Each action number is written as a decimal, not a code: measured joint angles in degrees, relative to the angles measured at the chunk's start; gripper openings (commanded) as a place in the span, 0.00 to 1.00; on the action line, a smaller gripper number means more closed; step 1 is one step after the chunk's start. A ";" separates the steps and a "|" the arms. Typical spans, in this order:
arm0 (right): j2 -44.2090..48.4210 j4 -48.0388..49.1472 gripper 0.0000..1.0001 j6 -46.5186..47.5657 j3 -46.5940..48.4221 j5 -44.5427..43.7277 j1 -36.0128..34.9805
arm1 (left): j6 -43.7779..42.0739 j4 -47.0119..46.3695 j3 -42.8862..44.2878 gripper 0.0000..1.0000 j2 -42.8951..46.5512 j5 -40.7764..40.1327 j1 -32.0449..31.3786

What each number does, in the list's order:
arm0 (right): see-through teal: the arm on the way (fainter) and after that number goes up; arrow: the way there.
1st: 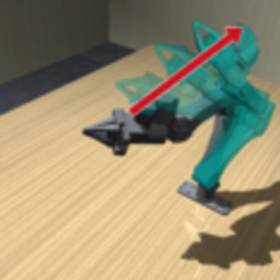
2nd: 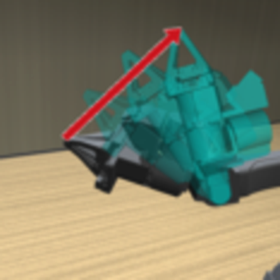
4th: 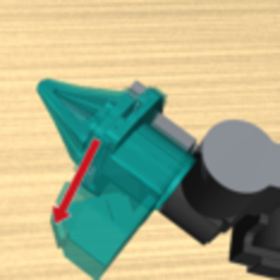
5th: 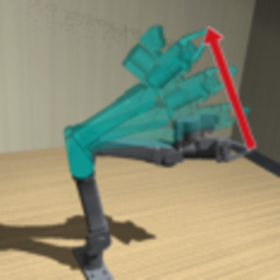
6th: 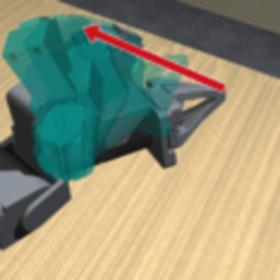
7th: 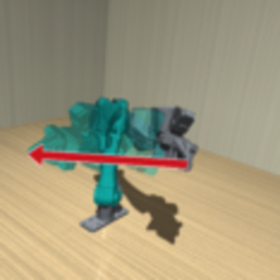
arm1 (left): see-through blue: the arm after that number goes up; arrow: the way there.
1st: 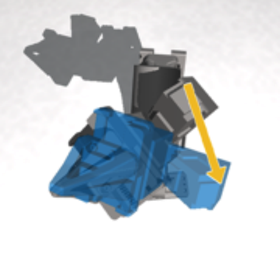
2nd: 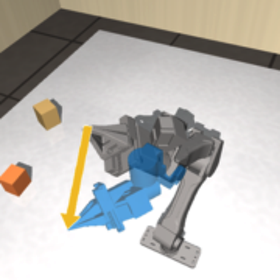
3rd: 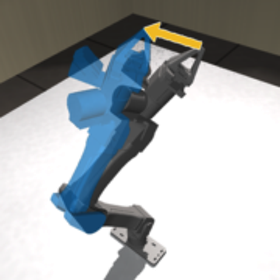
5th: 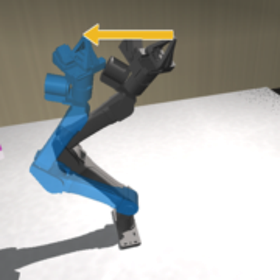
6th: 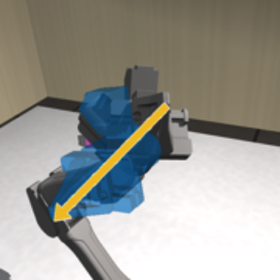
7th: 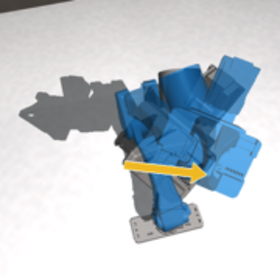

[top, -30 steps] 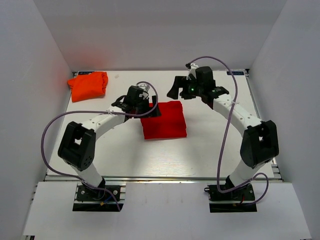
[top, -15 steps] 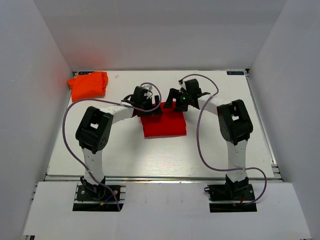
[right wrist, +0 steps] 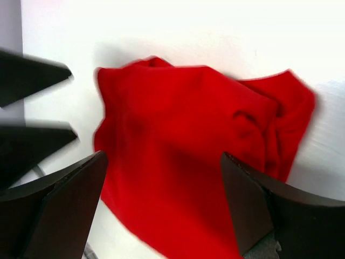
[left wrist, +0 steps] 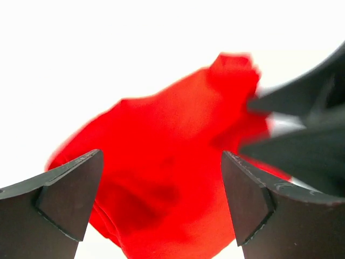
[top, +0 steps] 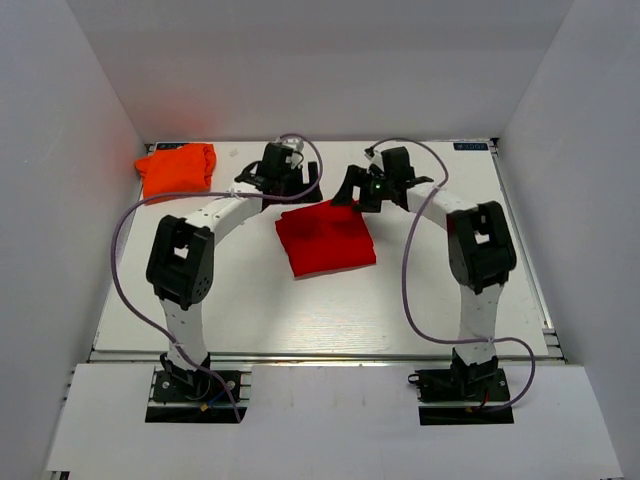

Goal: Fold and stack the t-shirts

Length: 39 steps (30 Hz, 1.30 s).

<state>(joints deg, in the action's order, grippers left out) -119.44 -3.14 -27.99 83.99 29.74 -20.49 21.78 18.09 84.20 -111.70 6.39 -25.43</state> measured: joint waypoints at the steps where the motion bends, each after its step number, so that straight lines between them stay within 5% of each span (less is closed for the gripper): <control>1: 2.12 -1.18 0.90 1.01 -0.20 -0.74 0.04 | -0.35 1.38 2.62 1.00 0.28 -1.16 -0.07; 9: 29.66 -3.06 0.90 5.73 -11.15 -11.63 0.28 | 4.94 8.17 -4.61 1.00 12.22 -6.86 -0.31; 16: 45.62 -7.87 0.90 4.33 -28.57 -21.07 0.28 | 12.85 10.36 -14.08 1.00 9.29 -7.30 -0.96; 23: 55.39 -12.81 0.90 3.98 -33.88 -25.75 0.31 | 17.29 5.73 -16.46 0.98 5.29 -5.92 -2.10; 25: 57.09 -13.73 0.90 3.98 -34.53 -26.08 0.31 | 17.97 4.02 -16.13 0.91 4.66 -5.49 -2.29; 29: 60.08 -15.34 0.90 4.00 -36.30 -26.62 0.28 | 19.15 0.50 -15.45 0.54 2.80 -4.44 -2.45; 32: 62.12 -17.27 0.90 4.00 -37.07 -27.15 0.31 | 19.61 -1.86 -15.47 0.36 1.49 -4.02 -2.56; 35: 63.98 -18.47 0.90 4.07 -37.13 -27.91 0.31 | 19.02 -3.69 -15.41 0.01 0.50 -3.41 -2.69; 39: 66.79 -20.39 0.90 4.44 -37.40 -30.18 0.42 | 14.56 -2.86 -13.42 0.00 -0.31 -4.11 -2.95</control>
<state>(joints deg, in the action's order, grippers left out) -52.64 -23.53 -23.55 46.59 -0.45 -20.08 36.34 15.22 70.78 -112.01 2.28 -28.38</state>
